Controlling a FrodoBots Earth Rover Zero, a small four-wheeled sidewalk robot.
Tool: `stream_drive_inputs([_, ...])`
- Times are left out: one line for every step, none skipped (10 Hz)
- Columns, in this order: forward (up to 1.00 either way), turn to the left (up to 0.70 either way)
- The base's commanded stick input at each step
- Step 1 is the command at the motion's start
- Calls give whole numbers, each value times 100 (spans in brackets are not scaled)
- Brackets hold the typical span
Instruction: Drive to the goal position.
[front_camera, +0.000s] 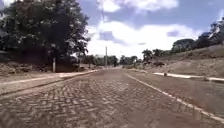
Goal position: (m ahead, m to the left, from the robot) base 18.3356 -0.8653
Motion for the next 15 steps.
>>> stream_drive_inputs([70,0])
stream_drive_inputs([70,0])
stream_drive_inputs([70,0])
stream_drive_inputs([70,0])
stream_drive_inputs([70,0])
stream_drive_inputs([70,0])
stream_drive_inputs([70,0])
stream_drive_inputs([70,0])
stream_drive_inputs([70,0])
stream_drive_inputs([70,0])
stream_drive_inputs([70,0])
stream_drive_inputs([70,0])
stream_drive_inputs([70,0])
stream_drive_inputs([70,0])
stream_drive_inputs([70,0])
